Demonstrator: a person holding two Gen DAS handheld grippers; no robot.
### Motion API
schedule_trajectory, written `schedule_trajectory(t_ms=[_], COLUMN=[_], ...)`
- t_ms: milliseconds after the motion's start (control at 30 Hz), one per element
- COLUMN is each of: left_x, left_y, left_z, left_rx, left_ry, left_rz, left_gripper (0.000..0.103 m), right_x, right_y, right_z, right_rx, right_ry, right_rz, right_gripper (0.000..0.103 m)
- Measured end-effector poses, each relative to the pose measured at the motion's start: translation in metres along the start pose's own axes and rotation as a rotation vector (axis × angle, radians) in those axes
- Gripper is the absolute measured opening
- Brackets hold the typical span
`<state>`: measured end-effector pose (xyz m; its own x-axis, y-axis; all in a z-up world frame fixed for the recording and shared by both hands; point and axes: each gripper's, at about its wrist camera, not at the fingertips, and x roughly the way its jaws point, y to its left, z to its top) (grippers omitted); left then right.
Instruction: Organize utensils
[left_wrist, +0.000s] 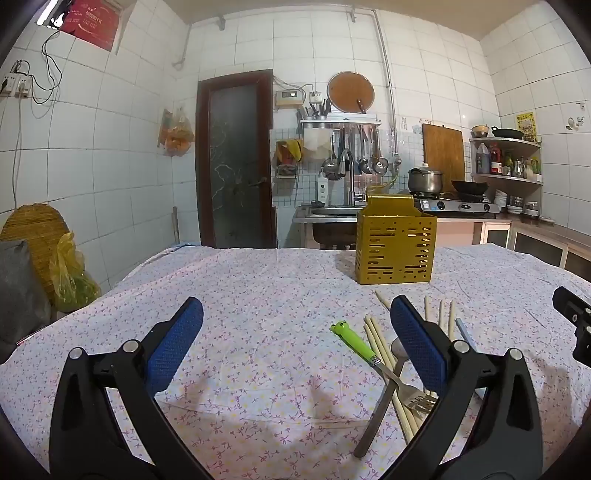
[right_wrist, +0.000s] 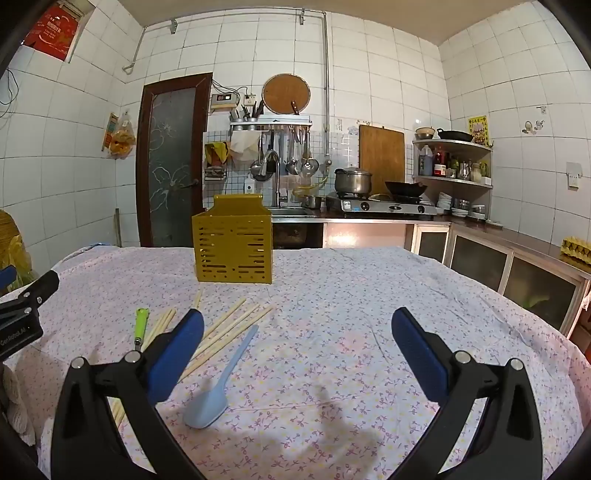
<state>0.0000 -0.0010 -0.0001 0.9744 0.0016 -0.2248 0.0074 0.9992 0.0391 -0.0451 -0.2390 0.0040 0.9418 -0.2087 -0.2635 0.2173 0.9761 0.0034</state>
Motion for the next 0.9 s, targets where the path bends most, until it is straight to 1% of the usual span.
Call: schedule_trajectory(t_ms=[233, 367, 900], left_x=[-0.0016, -0.0057, -0.0052], left_y=[-0.0055, -0.0026, -0.0013], left_z=[-0.0025, 0.0028, 0.0043], left_rx=[0.0, 0.0, 0.001], left_ry=[0.0, -0.002, -0.004], left_rz=[-0.001, 0.0, -0.002], left_gripper=[0.098, 0.098, 0.098], right_x=[0.0002, -0.0016, -0.0033], right_y=[0.0001, -0.0024, -0.0065], right_z=[0.0007, 0.0033, 0.003], right_rx=[0.0, 0.006, 0.014], right_ry=[0.0, 0.0, -0.006], right_rz=[-0.002, -0.005, -0.011], right_gripper=[0.099, 0.099, 0.099])
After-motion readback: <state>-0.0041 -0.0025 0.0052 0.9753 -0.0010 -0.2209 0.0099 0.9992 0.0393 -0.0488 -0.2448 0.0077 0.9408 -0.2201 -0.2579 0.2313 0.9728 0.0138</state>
